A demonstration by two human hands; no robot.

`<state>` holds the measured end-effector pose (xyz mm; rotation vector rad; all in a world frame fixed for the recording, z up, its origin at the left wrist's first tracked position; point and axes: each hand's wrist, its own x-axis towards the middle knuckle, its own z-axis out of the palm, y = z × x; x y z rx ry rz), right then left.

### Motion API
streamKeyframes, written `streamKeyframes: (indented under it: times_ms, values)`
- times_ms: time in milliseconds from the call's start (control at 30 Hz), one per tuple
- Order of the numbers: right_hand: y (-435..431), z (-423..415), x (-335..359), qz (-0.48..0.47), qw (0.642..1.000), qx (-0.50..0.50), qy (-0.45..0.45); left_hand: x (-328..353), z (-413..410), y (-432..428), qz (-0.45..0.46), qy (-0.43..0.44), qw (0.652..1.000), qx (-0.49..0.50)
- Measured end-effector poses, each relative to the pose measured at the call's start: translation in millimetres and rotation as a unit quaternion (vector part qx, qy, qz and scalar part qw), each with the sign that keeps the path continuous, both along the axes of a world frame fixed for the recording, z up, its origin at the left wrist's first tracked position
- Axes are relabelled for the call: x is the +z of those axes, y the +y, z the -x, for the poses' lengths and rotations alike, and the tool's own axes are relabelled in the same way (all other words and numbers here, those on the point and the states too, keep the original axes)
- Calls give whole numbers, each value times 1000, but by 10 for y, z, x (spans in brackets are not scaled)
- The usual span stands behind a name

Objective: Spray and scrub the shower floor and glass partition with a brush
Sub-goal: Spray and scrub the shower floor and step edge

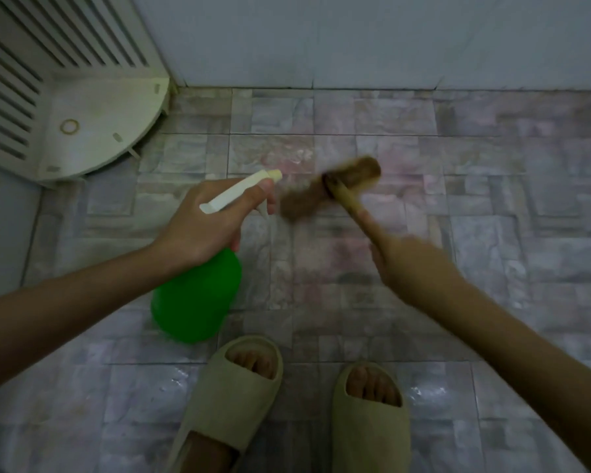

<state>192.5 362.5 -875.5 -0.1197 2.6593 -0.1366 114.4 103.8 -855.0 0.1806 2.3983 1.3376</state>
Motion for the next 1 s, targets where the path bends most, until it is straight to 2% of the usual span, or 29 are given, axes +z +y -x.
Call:
streamKeyframes:
  times_ms: [67, 133, 200, 233, 300, 400, 433, 600, 667, 767, 833, 933, 1000]
  values:
    - [60, -39, 50, -2, 1000, -18, 14, -36, 3, 97, -4, 4, 1000, -23]
    - [213, -497, 279, -5, 998, -38, -43, -36, 28, 160, -31, -6, 999, -16]
    - [217, -920, 615, -29, 989, -28, -140, -29, 58, 210, -38, -9, 999, -8]
    - [235, -993, 620, -24, 987, -36, -155, -33, 69, 249, -37, -8, 999, -7]
    - [217, -773, 437, -12, 992, -45, -121, -35, 87, 358, -50, -14, 999, -8]
    - [209, -180, -27, 17, 993, -115, 18, -20, 120, 508, -46, -11, 998, -35]
    - [247, -109, -51, 18, 993, -115, 26, -24, 119, 551, -40, -6, 998, -47]
    - [262, -1039, 426, -22, 981, -175, -81, -19, 149, 703, -50, -11, 997, -62]
    - [246, -1004, 281, 1, 982, -182, -60, -45, 146, 801, -47, -10, 997, -65]
    - [367, -495, -105, 7, 969, -248, 12, -48, 116, 963, -44, -1, 995, -85]
    - [496, -493, -62, 11, 964, -265, -6, -46, 101, 1044, -41, -3, 993, -113]
    - [371, -1183, 414, 7, 951, -302, -62, -18, 115, 1149, -57, -21, 989, -134]
    - [311, -1402, 486, 5, 942, -326, -81, -26, 111, 1268, -65, -26, 987, -141]
